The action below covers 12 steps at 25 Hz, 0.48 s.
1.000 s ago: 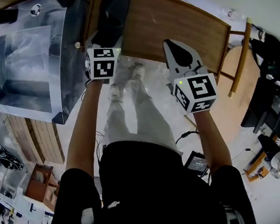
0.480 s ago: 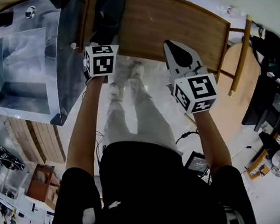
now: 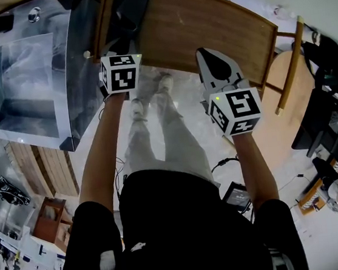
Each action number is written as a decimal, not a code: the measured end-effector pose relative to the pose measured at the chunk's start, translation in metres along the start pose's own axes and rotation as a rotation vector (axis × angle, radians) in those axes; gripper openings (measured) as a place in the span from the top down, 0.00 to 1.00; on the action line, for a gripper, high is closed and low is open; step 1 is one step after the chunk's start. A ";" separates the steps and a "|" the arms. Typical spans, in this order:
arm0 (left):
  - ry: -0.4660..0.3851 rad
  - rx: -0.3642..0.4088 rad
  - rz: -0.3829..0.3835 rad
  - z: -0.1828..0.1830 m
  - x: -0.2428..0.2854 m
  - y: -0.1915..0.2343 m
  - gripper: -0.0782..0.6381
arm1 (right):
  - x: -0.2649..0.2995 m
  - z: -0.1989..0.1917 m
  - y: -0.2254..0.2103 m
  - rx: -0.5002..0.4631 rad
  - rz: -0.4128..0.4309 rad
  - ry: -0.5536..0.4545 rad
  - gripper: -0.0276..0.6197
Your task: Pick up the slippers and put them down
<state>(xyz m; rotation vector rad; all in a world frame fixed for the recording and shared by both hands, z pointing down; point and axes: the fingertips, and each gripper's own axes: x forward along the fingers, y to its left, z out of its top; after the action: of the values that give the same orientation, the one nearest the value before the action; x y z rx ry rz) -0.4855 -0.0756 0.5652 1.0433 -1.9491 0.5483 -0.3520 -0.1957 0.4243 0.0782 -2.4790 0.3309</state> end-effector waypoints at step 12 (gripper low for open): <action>-0.050 0.042 -0.011 0.008 -0.012 0.004 0.87 | -0.005 0.000 0.001 0.011 -0.017 0.000 0.96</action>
<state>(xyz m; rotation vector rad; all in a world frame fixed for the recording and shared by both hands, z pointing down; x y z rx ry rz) -0.4890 -0.0738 0.5507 1.1029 -1.9821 0.5635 -0.3481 -0.1944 0.4214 0.1037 -2.4749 0.3371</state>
